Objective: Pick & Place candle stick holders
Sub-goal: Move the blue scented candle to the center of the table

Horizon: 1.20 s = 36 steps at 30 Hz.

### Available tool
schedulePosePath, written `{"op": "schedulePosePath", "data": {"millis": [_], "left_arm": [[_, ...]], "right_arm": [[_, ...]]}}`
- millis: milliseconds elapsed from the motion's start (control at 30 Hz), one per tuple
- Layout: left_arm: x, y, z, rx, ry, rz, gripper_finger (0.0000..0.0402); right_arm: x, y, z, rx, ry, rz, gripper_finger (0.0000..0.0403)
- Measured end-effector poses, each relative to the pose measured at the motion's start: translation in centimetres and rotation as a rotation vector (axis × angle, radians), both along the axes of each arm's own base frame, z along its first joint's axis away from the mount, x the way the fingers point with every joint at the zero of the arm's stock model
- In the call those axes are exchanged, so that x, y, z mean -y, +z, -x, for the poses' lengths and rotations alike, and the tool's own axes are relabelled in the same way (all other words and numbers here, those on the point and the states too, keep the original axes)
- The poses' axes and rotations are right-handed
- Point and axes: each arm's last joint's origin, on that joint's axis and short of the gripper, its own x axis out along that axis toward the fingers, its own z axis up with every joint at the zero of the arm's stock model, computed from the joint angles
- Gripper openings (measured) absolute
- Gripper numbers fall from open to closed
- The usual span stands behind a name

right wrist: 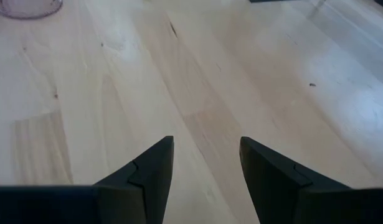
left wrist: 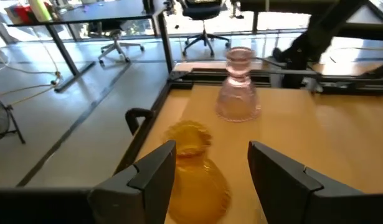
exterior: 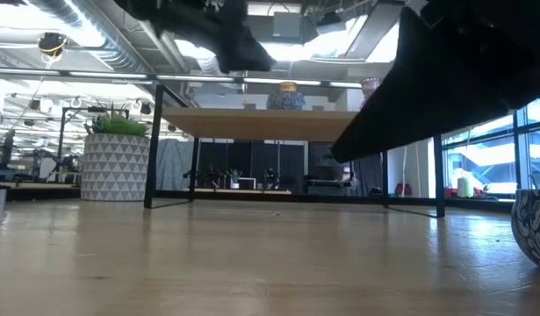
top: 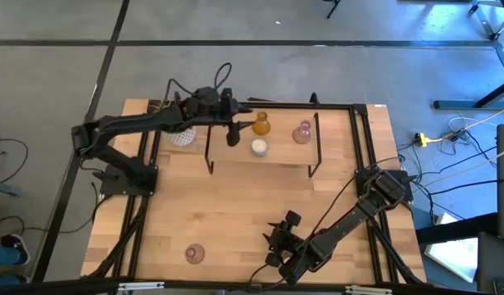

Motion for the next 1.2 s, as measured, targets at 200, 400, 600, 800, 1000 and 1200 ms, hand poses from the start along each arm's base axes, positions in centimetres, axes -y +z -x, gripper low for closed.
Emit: {"op": "schedulePosePath", "data": {"millis": [200, 400, 600, 800, 1000, 1200], "left_arm": [[2.6, 1.2, 1.8, -0.073, -0.051, 0.027, 0.0196], [6.1, 1.6, 2.9, -0.163, -0.159, 0.058, 0.0196], [10.9, 0.1, 2.9, -0.229, -0.317, 0.1, 0.0196], [16.2, -3.6, 2.7, -0.107, -0.413, 0.058, 0.0196], [19.2, -7.4, 4.3, 0.013, -0.429, 0.116, 0.0196], [20.7, -9.2, 6.0, 0.158, -0.448, 0.168, 0.0196]], "right_arm": [[0.0, -0.1, 0.0, 0.003, -0.008, 0.001, 0.0186], [-0.1, -0.1, 0.0, 0.008, -0.006, -0.001, 0.0186], [-0.6, 0.2, -0.5, 0.036, 0.043, 0.004, 0.0185], [-2.2, 2.5, -1.2, 0.09, 0.094, 0.041, 0.0187], [-5.0, 4.8, 0.1, 0.184, 0.118, 0.092, 0.0215], [-5.6, 4.2, 2.9, 0.228, 0.017, 0.062, 0.0248]]}}
